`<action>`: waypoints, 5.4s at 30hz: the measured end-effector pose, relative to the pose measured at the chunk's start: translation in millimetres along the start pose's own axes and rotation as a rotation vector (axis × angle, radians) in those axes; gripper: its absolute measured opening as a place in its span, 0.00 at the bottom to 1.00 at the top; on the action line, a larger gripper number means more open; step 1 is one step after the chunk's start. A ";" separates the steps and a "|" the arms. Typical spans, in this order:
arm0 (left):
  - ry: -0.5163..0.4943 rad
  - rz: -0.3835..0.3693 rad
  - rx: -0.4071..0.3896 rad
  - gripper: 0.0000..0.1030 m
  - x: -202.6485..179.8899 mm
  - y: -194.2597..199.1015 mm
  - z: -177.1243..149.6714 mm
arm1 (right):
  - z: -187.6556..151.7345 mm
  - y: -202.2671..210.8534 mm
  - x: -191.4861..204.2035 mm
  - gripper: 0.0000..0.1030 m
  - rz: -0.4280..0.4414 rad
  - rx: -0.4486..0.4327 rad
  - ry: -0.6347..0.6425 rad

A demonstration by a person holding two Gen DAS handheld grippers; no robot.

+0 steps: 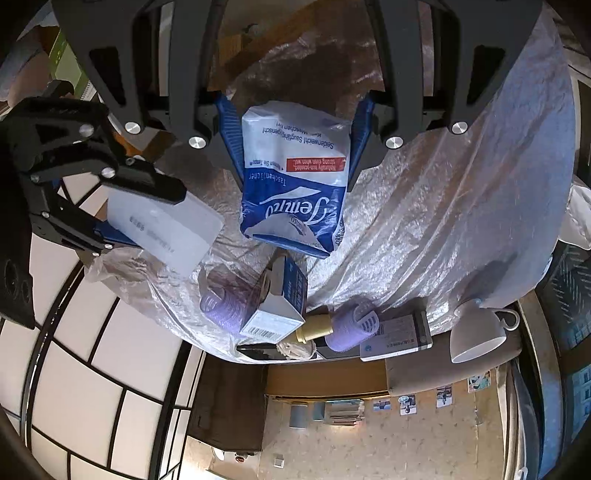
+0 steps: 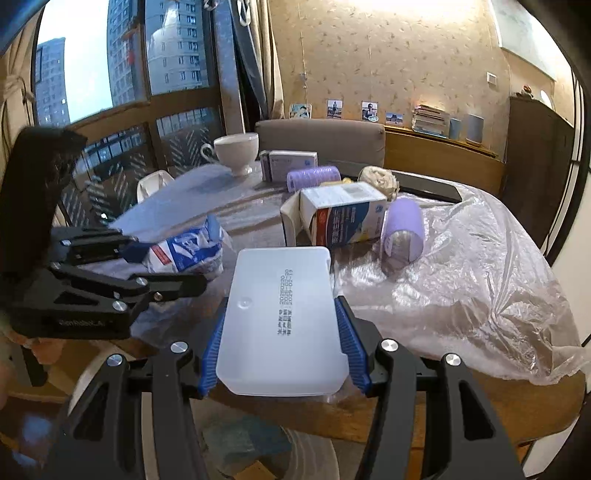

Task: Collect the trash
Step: 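Carry the tissue pack and white plastic box in both tools over the bin, then open both tools to drop the tissue pack and plastic box into the bin, then move both open tools back over the table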

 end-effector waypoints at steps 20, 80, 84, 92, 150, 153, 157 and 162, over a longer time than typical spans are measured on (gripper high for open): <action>0.023 0.000 -0.022 0.49 -13.2 25.7 -33.6 | -27.2 29.6 12.7 0.53 0.080 0.005 0.001; -0.025 -0.065 0.143 0.49 -78.2 22.7 -134.2 | -129.7 28.2 30.4 0.53 0.160 0.307 0.047; -0.034 -0.053 0.154 0.49 -79.4 18.3 -137.0 | -132.7 23.0 31.2 0.53 0.145 0.317 0.047; -0.042 -0.037 0.170 0.49 -80.3 12.5 -140.5 | -132.9 17.0 35.7 0.53 0.122 0.323 0.047; 0.166 0.151 -0.031 0.96 120.4 -24.3 84.1 | 91.3 -55.4 -36.1 0.96 -0.012 -0.049 -0.040; 0.180 0.147 -0.011 0.96 135.8 -49.4 102.9 | 99.5 -67.1 -36.2 0.96 0.000 -0.037 -0.039; 0.202 0.184 0.012 0.96 149.6 -73.4 119.1 | 105.6 -80.2 -37.8 0.96 0.027 0.012 -0.068; 0.217 0.210 0.026 0.96 157.2 -91.8 131.8 | 113.0 -88.8 -37.8 0.96 0.007 0.017 -0.078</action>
Point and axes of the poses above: each gripper's, at about its wrist camera, not at the fingertips, and y roughly against the way its jaws point, x to its left, z to its top, the point moved 3 cm from there along -y, roughly the way its jaws point, and after that the axes turned 11 degrees about -y, right-handed, at the moved point
